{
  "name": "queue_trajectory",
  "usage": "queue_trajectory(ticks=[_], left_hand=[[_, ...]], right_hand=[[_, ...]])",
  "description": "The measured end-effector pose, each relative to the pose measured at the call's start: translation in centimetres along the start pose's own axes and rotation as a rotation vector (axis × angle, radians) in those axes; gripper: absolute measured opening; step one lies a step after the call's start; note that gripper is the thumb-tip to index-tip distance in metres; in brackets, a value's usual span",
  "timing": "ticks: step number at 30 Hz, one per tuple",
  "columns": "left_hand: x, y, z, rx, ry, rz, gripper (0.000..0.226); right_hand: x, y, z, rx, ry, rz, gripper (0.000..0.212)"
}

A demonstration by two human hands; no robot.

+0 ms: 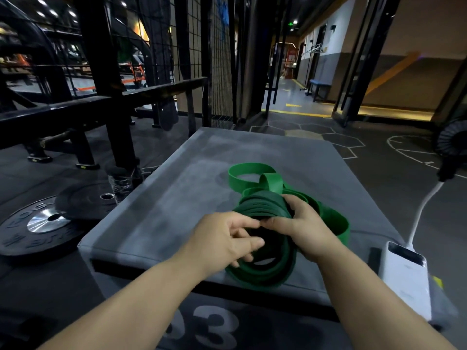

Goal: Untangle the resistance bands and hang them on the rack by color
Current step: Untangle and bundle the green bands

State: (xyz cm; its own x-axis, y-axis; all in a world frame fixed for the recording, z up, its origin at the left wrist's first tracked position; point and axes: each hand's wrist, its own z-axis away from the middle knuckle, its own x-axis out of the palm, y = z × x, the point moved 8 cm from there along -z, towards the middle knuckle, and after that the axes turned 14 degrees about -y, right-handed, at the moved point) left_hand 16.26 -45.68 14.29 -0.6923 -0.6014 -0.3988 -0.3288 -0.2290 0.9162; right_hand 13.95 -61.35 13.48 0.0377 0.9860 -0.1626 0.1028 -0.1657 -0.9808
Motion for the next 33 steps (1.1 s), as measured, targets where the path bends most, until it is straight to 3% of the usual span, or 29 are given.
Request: queue_trajectory(ticks=[2, 4, 7, 9, 15, 19, 23, 28, 33], left_hand=[[-2.8, 1.0, 1.0, 0.070, 0.318, -0.220, 0.021], [-4.0, 0.8, 1.0, 0.041, 0.421, -0.385, 0.051], [-1.4, -3.2, -0.8, -0.190, 0.035, -0.113, 0.087], [1.2, -4.7, -1.3, -0.224, -0.156, 0.088, 0.097], [1.0, -6.9, -1.8, -0.322, 0.001, 0.387, 0.088], [2.7, -7.4, -1.6, -0.358, -0.097, 0.638, 0.073], [3.5, -7.3, -1.9, -0.292, -0.128, 0.787, 0.086], [2.2, -8.1, -2.4, -0.290, 0.019, 0.761, 0.081], [2.7, -7.4, -1.9, -0.291, 0.034, 0.767, 0.068]], right_hand=[[-0.9, 0.4, 0.0, 0.014, 0.060, -0.079, 0.047], [-1.4, 0.5, 0.1, 0.021, 0.094, -0.131, 0.046], [-1.0, 0.6, 0.2, 0.024, 0.085, -0.132, 0.044], [-0.3, 0.9, 0.1, 0.032, 0.068, -0.157, 0.044], [-0.1, 1.1, -0.1, 0.031, 0.046, -0.288, 0.052], [-0.3, 1.2, -0.1, 0.018, 0.056, -0.342, 0.057], [-0.4, 0.6, -0.1, -0.002, 0.022, -0.360, 0.054], [-0.8, 0.4, -0.1, 0.005, 0.011, -0.326, 0.054], [-0.7, 0.3, -0.2, 0.015, -0.019, -0.355, 0.051]])
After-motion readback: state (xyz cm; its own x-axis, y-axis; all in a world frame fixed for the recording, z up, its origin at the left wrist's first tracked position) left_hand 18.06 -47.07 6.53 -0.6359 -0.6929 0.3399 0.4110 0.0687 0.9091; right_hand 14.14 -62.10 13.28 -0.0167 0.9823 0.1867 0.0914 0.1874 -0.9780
